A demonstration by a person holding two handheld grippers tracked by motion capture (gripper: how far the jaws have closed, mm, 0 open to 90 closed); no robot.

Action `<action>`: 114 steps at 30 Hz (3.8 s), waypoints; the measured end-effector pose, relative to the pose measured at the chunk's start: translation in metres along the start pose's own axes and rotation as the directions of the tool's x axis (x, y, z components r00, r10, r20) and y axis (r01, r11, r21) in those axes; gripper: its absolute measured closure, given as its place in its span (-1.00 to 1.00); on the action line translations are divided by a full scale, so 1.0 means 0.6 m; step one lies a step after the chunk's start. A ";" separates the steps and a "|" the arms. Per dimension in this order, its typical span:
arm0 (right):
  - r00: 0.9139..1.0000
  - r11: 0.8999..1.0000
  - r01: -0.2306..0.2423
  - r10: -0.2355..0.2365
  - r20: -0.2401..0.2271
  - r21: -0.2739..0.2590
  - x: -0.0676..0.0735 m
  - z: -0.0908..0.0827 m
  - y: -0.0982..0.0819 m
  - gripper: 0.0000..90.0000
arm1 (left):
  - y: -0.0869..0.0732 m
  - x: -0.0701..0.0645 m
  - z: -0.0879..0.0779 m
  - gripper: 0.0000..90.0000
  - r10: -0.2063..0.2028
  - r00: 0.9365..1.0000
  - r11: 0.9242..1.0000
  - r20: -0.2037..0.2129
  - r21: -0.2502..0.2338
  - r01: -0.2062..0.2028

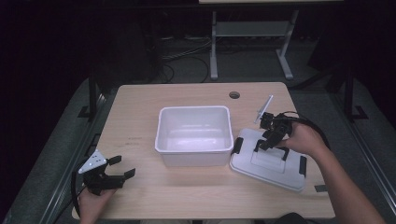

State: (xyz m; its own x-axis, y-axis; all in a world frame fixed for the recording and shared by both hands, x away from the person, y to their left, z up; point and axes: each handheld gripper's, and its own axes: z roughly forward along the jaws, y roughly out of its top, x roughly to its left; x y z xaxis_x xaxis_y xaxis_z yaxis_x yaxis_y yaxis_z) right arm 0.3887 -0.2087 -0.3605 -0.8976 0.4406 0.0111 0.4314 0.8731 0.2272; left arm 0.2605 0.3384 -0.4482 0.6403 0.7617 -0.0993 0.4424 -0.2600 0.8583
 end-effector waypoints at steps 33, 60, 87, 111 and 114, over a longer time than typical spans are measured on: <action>0.999 0.998 -0.037 0.038 -0.034 0.047 -0.031 0.032 -0.039 0.62 | 0.000 0.000 0.000 -0.66 0.000 1.000 1.000 -0.002 0.001 0.000; 0.998 0.999 0.022 -0.019 -0.053 0.050 -0.024 0.034 -0.047 0.87 | 0.001 0.000 0.001 -0.65 0.001 1.000 1.000 0.002 -0.003 -0.001; 0.999 0.999 0.049 -0.049 0.011 -0.021 -0.007 -0.103 -0.062 0.88 | 0.001 -0.002 0.001 -0.66 0.000 1.000 1.000 0.002 -0.005 0.000; 0.988 0.987 0.147 -0.145 0.047 -0.058 0.038 -0.228 0.003 0.88 | 0.002 -0.001 0.001 -0.66 0.000 1.000 1.000 0.001 -0.006 0.000; 0.985 0.983 0.171 -0.168 0.045 -0.063 0.044 -0.233 0.026 0.88 | 0.002 -0.001 0.000 -0.66 -0.001 1.000 1.000 0.001 -0.008 0.001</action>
State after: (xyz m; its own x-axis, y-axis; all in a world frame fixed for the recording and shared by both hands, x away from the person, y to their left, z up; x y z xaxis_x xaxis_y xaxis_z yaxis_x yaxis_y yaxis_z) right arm 0.3591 -0.2128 -0.2206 -0.9525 0.2962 -0.0709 0.2650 0.9207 0.2864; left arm 0.2608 0.3377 -0.4475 0.6406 0.7612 -0.1005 0.4377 -0.2545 0.8623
